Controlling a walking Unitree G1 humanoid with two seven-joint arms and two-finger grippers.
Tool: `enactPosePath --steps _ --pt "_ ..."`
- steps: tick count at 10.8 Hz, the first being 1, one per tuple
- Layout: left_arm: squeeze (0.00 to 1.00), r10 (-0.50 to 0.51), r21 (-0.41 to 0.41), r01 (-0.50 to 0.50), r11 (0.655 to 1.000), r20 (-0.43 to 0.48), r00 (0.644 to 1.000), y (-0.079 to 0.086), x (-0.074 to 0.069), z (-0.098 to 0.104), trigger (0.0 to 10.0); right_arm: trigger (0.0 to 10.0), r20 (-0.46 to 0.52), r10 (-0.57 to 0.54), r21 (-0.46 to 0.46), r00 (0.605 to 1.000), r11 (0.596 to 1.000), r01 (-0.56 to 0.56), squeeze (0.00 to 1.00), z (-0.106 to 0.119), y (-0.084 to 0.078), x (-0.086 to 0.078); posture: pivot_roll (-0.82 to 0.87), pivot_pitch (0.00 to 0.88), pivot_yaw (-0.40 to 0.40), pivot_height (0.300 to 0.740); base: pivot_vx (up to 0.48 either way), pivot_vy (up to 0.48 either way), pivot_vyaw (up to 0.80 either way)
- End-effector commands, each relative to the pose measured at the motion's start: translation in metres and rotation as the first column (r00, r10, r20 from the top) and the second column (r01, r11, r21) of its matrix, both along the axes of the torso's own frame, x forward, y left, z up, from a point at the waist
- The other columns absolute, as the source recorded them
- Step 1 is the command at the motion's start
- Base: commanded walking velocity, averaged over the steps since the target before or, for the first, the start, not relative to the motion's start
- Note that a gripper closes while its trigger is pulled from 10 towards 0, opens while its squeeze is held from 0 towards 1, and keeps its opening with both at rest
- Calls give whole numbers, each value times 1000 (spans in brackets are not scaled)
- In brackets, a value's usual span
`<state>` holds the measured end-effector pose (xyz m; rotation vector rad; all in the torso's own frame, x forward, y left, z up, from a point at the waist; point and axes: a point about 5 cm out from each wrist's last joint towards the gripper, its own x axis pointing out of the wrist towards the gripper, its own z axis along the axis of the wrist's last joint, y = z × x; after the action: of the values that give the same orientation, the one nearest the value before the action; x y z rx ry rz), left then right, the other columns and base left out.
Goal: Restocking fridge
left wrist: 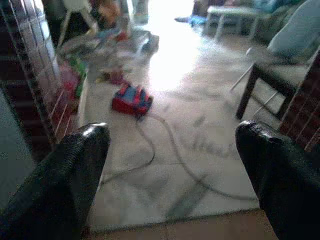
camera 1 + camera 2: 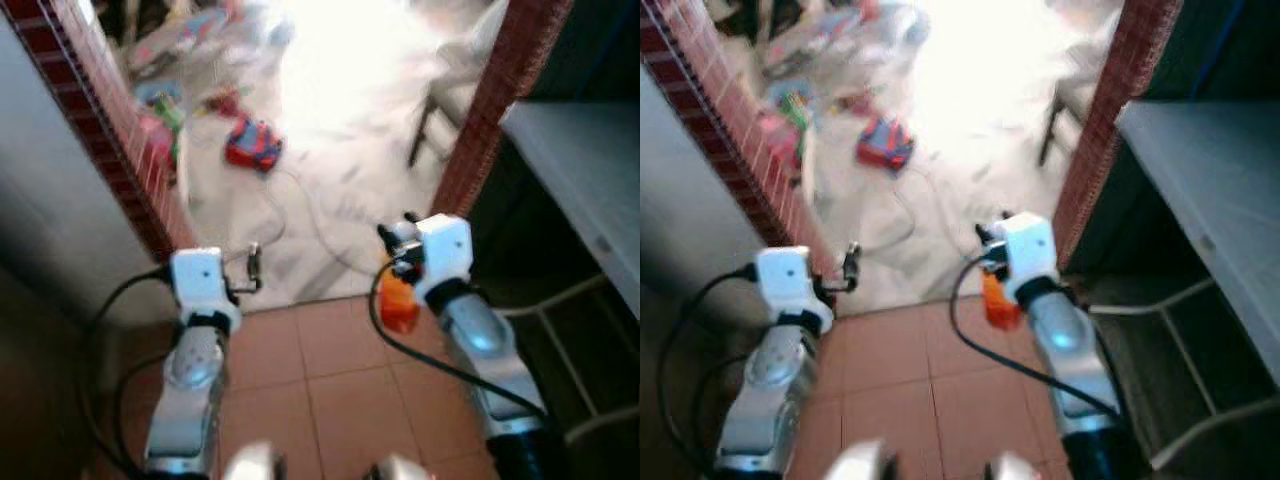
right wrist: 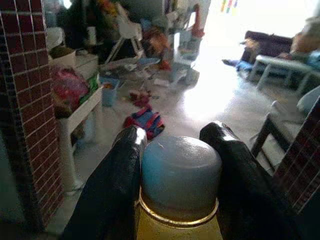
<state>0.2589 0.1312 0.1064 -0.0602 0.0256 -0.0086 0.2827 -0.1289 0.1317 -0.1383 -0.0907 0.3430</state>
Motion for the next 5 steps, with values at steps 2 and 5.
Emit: enactPosePath --steps 2,5 --pt "0 10 -11 -10 1000 -11 1000 5 -1 -2 10000 10000 64 46 2 997 999 -47 0 12 11 1 25 28 10 740 0 0 400" --pt "0 -33 37 35 999 -50 998 1 3 -2 10000 10000 66 52 -2 996 999 -52 0 12 13 2 15 29 21 740 0 0 800"
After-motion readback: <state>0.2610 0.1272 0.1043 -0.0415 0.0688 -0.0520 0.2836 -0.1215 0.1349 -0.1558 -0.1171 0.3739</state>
